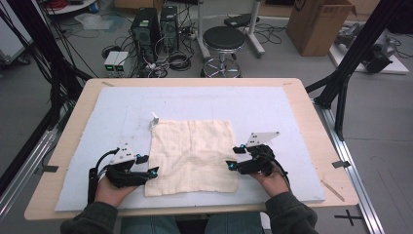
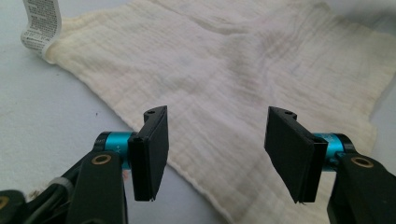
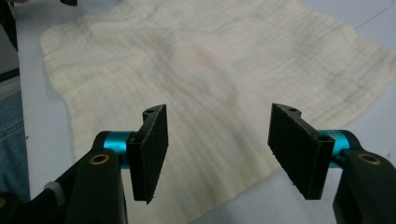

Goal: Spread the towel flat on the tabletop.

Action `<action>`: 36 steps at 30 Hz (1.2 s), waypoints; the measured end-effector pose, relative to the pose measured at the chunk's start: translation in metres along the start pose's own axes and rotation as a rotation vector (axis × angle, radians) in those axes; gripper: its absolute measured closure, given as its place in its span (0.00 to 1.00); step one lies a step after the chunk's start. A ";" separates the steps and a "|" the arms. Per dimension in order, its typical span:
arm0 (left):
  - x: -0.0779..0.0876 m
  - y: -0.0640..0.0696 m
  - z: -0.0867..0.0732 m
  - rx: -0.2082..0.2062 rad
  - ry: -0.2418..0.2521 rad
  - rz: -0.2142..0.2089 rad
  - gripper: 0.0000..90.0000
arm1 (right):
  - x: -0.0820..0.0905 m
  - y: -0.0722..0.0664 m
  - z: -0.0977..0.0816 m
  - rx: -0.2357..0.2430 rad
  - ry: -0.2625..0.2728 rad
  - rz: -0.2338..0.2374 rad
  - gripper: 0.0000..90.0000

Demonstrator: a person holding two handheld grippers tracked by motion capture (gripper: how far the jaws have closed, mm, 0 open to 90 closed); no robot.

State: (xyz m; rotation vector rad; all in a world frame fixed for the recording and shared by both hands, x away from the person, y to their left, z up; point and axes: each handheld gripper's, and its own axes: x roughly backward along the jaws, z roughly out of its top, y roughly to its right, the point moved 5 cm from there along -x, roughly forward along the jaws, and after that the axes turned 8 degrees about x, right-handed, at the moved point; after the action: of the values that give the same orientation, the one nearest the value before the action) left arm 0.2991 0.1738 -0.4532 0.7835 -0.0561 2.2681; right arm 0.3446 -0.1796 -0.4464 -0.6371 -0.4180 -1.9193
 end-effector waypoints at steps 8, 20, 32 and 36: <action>0.006 0.006 -0.009 -0.031 -0.011 -0.019 0.48 | 0.001 -0.011 -0.004 0.034 -0.003 0.028 0.50; 0.002 0.012 -0.016 -0.083 -0.068 -0.060 0.65 | -0.005 -0.031 -0.019 0.087 -0.085 0.126 0.64; -0.006 0.017 -0.026 -0.140 -0.142 -0.081 0.72 | -0.008 -0.039 -0.029 0.163 -0.150 0.140 0.77; -0.006 0.017 -0.026 -0.142 -0.138 -0.085 0.83 | -0.008 -0.039 -0.028 0.169 -0.159 0.129 0.89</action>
State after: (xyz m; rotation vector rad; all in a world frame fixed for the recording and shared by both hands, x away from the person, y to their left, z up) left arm 0.2778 0.1641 -0.4747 0.8492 -0.2411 2.1027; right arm 0.3046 -0.1735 -0.4740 -0.6901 -0.6181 -1.6968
